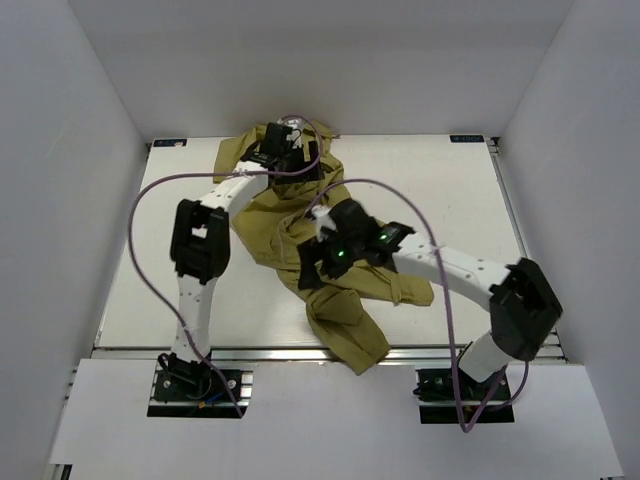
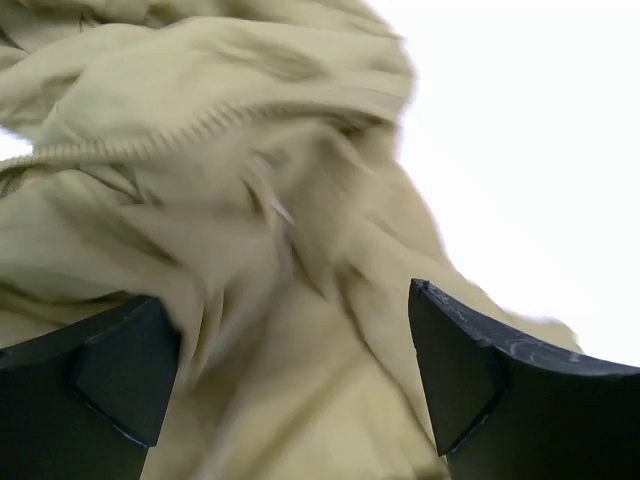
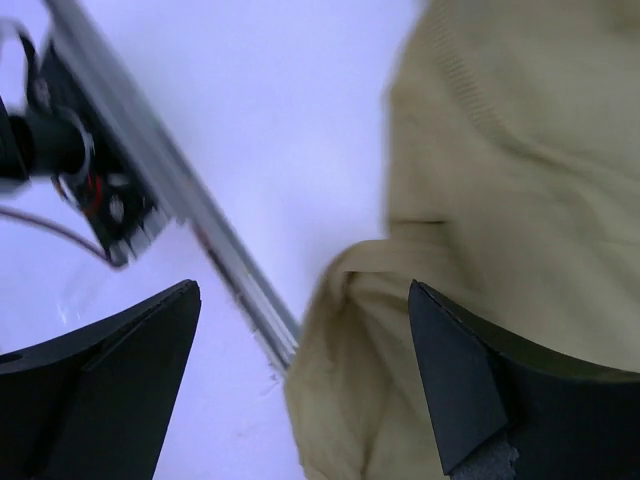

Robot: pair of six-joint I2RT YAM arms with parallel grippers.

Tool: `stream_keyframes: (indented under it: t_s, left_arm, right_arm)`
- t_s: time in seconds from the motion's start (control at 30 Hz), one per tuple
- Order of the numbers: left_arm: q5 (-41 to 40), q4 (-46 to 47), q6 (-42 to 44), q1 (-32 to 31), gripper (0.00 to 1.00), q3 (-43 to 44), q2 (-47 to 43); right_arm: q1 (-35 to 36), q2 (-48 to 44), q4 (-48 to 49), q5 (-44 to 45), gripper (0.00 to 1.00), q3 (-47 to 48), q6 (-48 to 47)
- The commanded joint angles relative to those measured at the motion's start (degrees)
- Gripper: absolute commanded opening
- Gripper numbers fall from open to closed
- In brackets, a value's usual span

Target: Zip up the jacket

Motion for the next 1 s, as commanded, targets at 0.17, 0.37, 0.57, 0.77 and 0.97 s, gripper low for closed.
stream_keyframes:
  t_s: [0.17, 0.37, 0.57, 0.77, 0.97]
  left_arm:
    - [-4.25, 3.04, -7.81, -0.45, 0.98, -28.86, -30.92]
    - [-2.04, 5.16, -12.40, -3.17, 0.98, -44.30, -39.99]
    - [-3.97, 7.00, -12.41, -3.35, 0.98, -47.83, -37.37]
    - [-9.07, 4.81, -12.76, -1.77, 0.98, -44.93, -30.07]
    - [-9.25, 2.52, -13.38, 4.29, 0.98, -41.68, -23.04]
  right_arm:
    - [-21.74, -3.01, -7.11, 10.07, 0.89, 1.78, -2.43]
    - [-23.24, 14.55, -13.61, 13.51, 0.89, 20.57, -6.40]
    - [-23.24, 33.02, -20.29, 15.35, 0.89, 41.49, -7.02]
    - [-23.24, 37.96, -21.46, 15.80, 0.89, 40.57, -6.66]
    - [-23.24, 28.22, -14.95, 17.56, 0.89, 16.81, -1.68]
